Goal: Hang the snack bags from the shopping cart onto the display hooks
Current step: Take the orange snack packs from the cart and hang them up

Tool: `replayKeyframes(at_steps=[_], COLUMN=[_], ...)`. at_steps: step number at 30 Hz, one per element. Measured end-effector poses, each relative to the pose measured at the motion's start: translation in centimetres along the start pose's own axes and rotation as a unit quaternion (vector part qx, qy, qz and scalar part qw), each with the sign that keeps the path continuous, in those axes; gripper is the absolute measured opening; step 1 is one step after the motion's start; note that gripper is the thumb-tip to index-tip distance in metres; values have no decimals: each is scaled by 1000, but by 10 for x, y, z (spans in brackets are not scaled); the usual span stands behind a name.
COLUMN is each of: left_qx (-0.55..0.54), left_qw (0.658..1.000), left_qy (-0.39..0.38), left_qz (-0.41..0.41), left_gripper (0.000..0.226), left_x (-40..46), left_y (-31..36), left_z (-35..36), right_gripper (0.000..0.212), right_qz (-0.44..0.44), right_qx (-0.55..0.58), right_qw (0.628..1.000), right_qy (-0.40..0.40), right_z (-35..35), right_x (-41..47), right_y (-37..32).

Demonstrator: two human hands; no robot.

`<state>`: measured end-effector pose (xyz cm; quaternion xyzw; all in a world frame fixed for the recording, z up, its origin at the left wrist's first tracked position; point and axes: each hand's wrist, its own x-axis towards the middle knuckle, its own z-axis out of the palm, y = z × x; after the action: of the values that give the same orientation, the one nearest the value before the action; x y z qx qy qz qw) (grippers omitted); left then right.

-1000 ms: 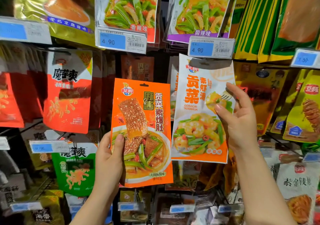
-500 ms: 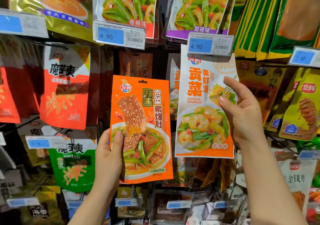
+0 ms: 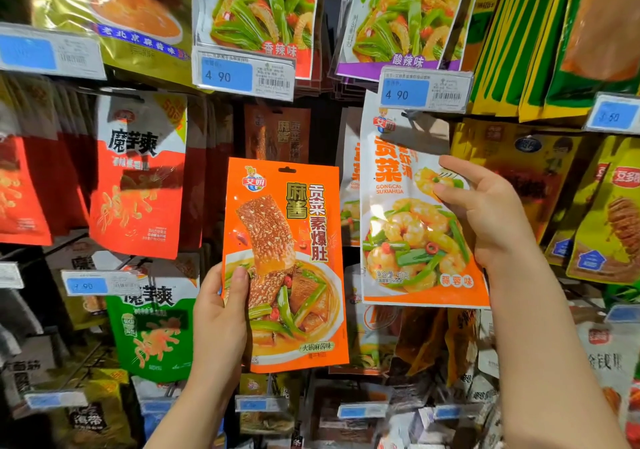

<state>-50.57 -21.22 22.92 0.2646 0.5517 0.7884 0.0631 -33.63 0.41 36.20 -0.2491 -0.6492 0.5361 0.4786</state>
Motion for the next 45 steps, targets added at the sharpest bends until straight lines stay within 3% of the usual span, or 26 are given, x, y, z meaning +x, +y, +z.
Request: replayKeyframes(at_steps=[6, 14, 18, 23, 26, 29, 32, 37, 42, 45], left_qx=[1, 6, -3, -22, -25, -26, -25, 14, 68, 271], left_qw=[1000, 1000, 1000, 999, 999, 999, 999, 999, 992, 946], left_qy=[7, 9, 15, 18, 20, 26, 28, 48, 96, 124], left_qz=[-5, 6, 2, -14, -20, -25, -23, 0, 51, 131], left_gripper=[18, 22, 29, 26, 22, 27, 28, 16, 20, 16], left_x=[1, -2, -2, -6, -10, -14, -16, -14, 8, 25], left_y=[1, 4, -1, -10, -16, -17, -16, -10, -2, -4], left_z=[-2, -4, -3, 11, 26, 41, 51, 30, -24, -67], right_gripper=[50, 67, 73, 62, 63, 62, 70, 72, 72, 73], right_qz=[-32, 3, 7, -94, -133, -75, -45, -72, -121, -160], right_qx=[-81, -96, -172, -313, -244, -112, -19, 10, 20, 21], right_qw=[996, 995, 985, 944, 961, 981, 969, 959, 955, 956], right_qy=[24, 9, 4, 48, -12, -136, -242, -273, -270, -247], right_z=[13, 38, 33, 27, 28, 37, 49, 77, 111, 127], right_x=[22, 68, 68, 26, -7, -36, -52, -53, -41, -33], right_y=[12, 51, 60, 66, 76, 77, 84, 87, 70, 60])
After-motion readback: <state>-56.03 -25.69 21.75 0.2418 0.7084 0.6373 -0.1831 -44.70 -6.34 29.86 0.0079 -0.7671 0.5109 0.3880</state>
